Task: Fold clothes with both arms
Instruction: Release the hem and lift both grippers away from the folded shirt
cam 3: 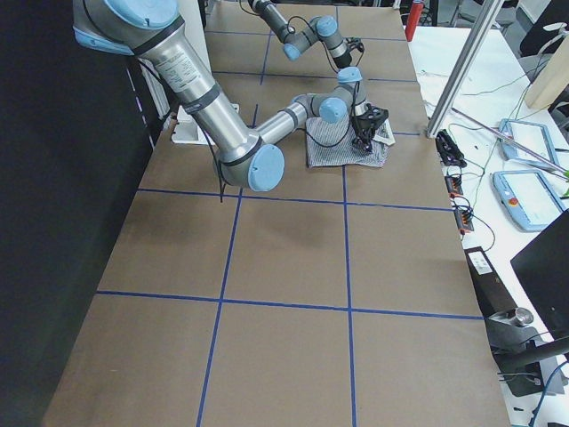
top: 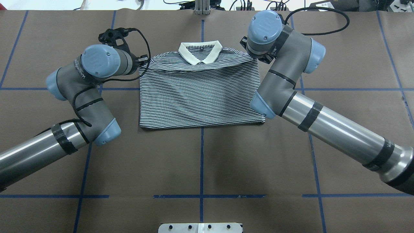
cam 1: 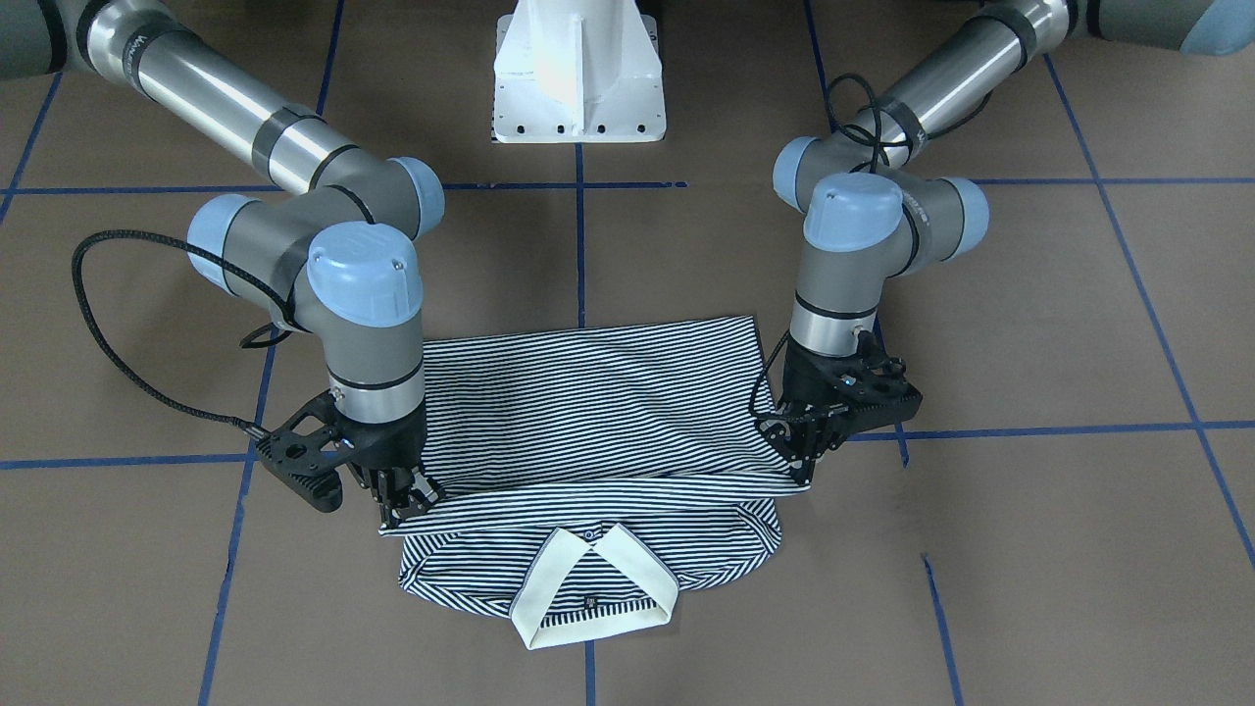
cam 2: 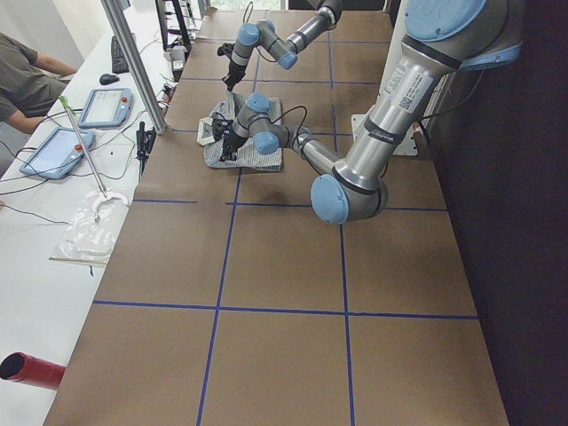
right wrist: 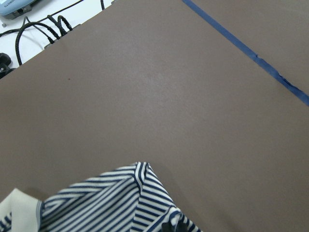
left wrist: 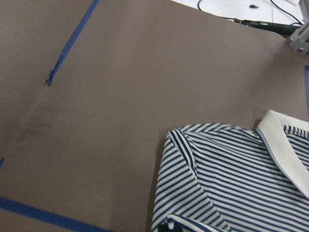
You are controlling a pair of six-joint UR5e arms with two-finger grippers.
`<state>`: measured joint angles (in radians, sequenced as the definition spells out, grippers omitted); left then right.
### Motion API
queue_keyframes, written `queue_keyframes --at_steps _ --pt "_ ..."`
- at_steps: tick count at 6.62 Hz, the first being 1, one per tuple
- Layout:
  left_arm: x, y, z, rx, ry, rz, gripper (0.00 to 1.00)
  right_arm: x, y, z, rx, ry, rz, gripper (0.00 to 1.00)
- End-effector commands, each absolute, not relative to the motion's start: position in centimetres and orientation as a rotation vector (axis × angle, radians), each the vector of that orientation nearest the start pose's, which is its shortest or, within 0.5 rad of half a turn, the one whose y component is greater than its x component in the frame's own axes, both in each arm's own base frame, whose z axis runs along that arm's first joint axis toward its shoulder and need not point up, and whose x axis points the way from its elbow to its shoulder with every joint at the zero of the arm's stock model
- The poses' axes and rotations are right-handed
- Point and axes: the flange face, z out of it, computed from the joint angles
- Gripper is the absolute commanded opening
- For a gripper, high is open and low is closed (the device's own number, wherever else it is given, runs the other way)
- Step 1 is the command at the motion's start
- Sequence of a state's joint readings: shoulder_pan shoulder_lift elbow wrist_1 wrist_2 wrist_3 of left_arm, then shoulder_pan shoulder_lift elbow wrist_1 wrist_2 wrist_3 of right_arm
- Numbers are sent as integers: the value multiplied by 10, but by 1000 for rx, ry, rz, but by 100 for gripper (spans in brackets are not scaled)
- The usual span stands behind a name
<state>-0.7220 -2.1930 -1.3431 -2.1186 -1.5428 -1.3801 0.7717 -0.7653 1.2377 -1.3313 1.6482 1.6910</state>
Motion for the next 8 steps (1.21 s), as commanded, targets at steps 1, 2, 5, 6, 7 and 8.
queue_keyframes --at_steps 1,2,5,6,7,8 --pt "485 -616 347 467 817 -517 0 -494 -671 288 160 -694 835 0" --pt "485 -616 345 468 820 -517 0 -499 -676 298 155 -675 838 0" --pt "487 -616 351 468 825 -516 43 -508 -675 308 158 -694 828 56" --pt "484 -615 349 477 851 -516 54 -504 -671 315 157 -695 828 66" --pt "478 -614 341 516 935 -510 55 -496 -662 310 161 -723 827 66" --pt "474 -609 338 527 962 -509 56 -484 -638 296 143 -785 804 66"
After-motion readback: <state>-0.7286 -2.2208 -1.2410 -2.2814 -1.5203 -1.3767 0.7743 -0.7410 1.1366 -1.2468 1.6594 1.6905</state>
